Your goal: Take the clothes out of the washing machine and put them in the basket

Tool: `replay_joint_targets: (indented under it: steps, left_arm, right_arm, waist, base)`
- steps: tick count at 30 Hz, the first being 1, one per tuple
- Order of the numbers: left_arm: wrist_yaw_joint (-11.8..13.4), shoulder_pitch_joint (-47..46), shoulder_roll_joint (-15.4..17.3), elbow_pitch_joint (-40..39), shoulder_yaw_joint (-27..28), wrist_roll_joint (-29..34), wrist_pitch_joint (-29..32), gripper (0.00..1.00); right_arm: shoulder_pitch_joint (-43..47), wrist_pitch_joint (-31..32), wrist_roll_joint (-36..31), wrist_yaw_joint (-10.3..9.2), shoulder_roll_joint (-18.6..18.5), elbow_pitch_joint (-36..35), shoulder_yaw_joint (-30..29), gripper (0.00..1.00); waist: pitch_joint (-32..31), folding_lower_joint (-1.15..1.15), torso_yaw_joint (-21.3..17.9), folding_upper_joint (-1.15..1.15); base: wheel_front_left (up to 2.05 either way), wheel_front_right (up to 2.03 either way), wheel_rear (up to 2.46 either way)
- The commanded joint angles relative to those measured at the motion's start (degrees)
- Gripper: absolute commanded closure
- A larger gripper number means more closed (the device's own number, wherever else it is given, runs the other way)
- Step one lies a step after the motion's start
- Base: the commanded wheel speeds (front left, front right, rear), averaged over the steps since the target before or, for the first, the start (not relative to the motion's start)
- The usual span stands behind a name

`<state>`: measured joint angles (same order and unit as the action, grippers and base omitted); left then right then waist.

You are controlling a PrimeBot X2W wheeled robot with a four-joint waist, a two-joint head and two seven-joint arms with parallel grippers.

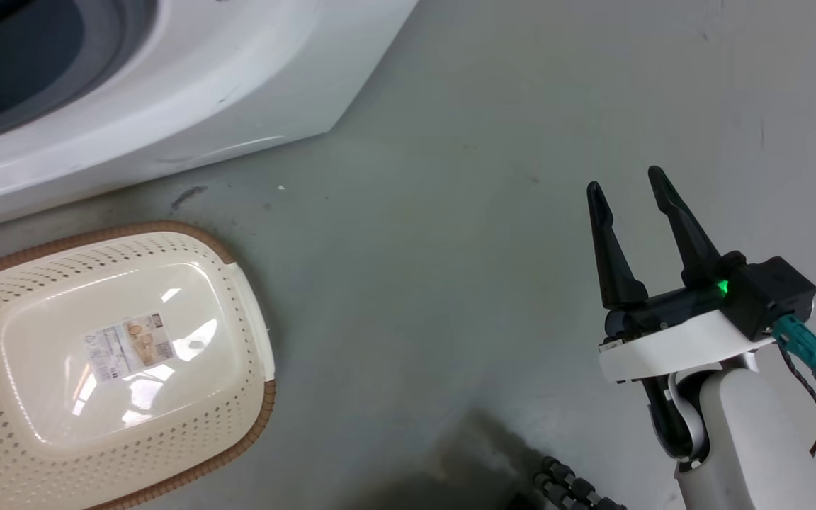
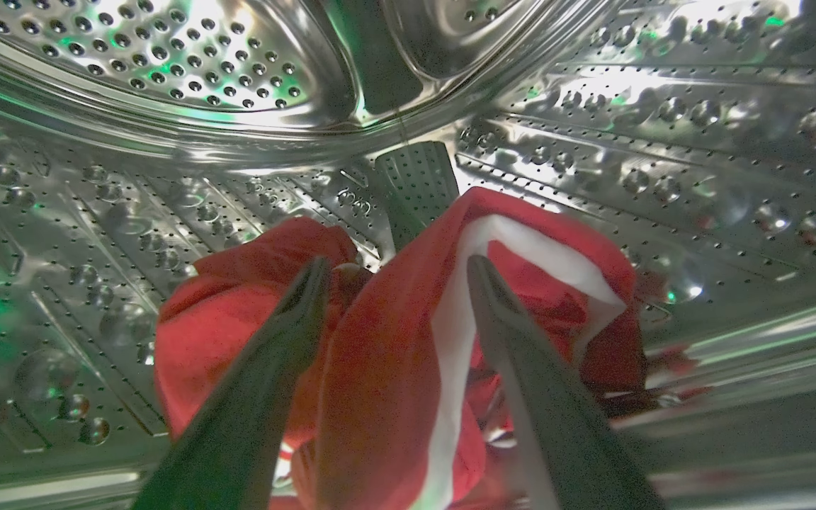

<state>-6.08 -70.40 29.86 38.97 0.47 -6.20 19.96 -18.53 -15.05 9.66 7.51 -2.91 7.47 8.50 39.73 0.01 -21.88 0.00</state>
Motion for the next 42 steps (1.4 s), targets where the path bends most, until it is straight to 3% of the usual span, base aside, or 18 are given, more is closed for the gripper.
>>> replay_joint_targets:
  steps: [1, 9, 15, 19, 20, 21, 22, 26, 32, 37, 42]
  left_arm:
    - [-0.37, -2.13, 1.38, -0.32, -0.63, -0.06, 2.82, 0.0]
    - [-1.27, -5.45, 7.23, -2.14, -4.81, -0.58, 20.11, 0.0]
    - [-1.3, -3.42, 10.13, -5.75, -5.78, -1.91, 28.25, 0.0]
    - [0.48, -1.54, 10.74, -7.69, -4.93, -2.52, 32.73, 0.0]
    - [0.86, -0.94, 10.91, -8.51, -4.84, -2.42, 33.45, 0.09]
    - [1.53, -0.44, 11.05, -9.37, -4.62, -2.38, 33.83, 0.6]
    - [2.18, 0.03, 11.21, -10.39, -4.38, -2.32, 33.84, 1.0]
    - [4.41, 2.02, 11.5, -13.86, -3.68, -1.92, 31.91, 1.0]
    - [7.33, 5.65, 10.14, -16.65, -2.51, -2.04, 22.56, 1.0]
    - [10.05, 8.53, 6.43, -15.55, -1.12, -3.54, 11.39, 1.0]
    - [10.91, 11.27, 3.3, -12.61, -0.26, -5.43, 3.19, 1.0]
  right_arm:
    - [-0.94, -0.14, 0.66, -0.04, 0.06, -0.28, 0.51, 0.0]
    - [-1.77, -0.13, 2.49, -0.04, 0.05, -0.5, 2.42, 0.0]
    - [-2.8, -0.13, 3.87, -0.04, 0.05, -0.64, 3.16, 0.0]
    - [-3.09, -0.14, 4.34, -0.04, 0.04, -0.55, 3.51, 0.0]
    - [-3.28, -0.14, 4.44, -0.04, 0.04, -0.47, 3.54, 0.0]
    - [-3.47, -0.14, 4.59, -0.04, 0.04, -0.41, 3.56, 0.0]
    - [-3.58, -0.14, 4.75, -0.04, 0.04, -0.37, 3.57, 0.0]
    - [-4.07, -0.14, 4.82, -0.04, 0.04, -0.08, 3.42, 0.0]
    - [-3.67, -0.14, 3.89, -0.04, 0.04, 0.5, 2.53, 0.0]
    - [-2.61, -0.14, 2.85, -0.04, 0.03, 0.84, 1.26, 0.0]
    - [-1.65, -0.14, 1.48, -0.04, 0.02, 1.18, 0.42, 0.0]
  waist:
    - [1.5, -0.01, -1.33, 0.0]
    - [3.83, -0.01, -3.1, 0.0]
    - [5.65, -0.01, -4.09, 0.0]
    - [6.29, -0.01, -4.47, 0.0]
    - [6.4, -0.01, -4.52, 0.0]
    - [6.5, -0.01, -4.58, 0.0]
    - [6.55, -0.01, -4.65, 0.0]
    - [6.17, -0.01, -4.76, 0.0]
    - [3.6, -0.01, -4.08, 0.0]
    - [0.09, -0.01, -2.79, 0.0]
    - [-3.45, -0.01, -1.72, 0.0]
  base:
    - [0.0, 0.0, 0.0]
    - [0.0, 0.0, 0.0]
    - [0.0, 0.0, 0.0]
    - [0.0, 0.0, 0.0]
    - [0.0, 0.0, 0.0]
    - [0.0, 0.0, 0.0]
    - [0.0, 0.0, 0.0]
    - [0.0, 0.0, 0.0]
    - [0.0, 0.0, 0.0]
    - [0.0, 0.0, 0.0]
    - [0.0, 0.0, 0.0]
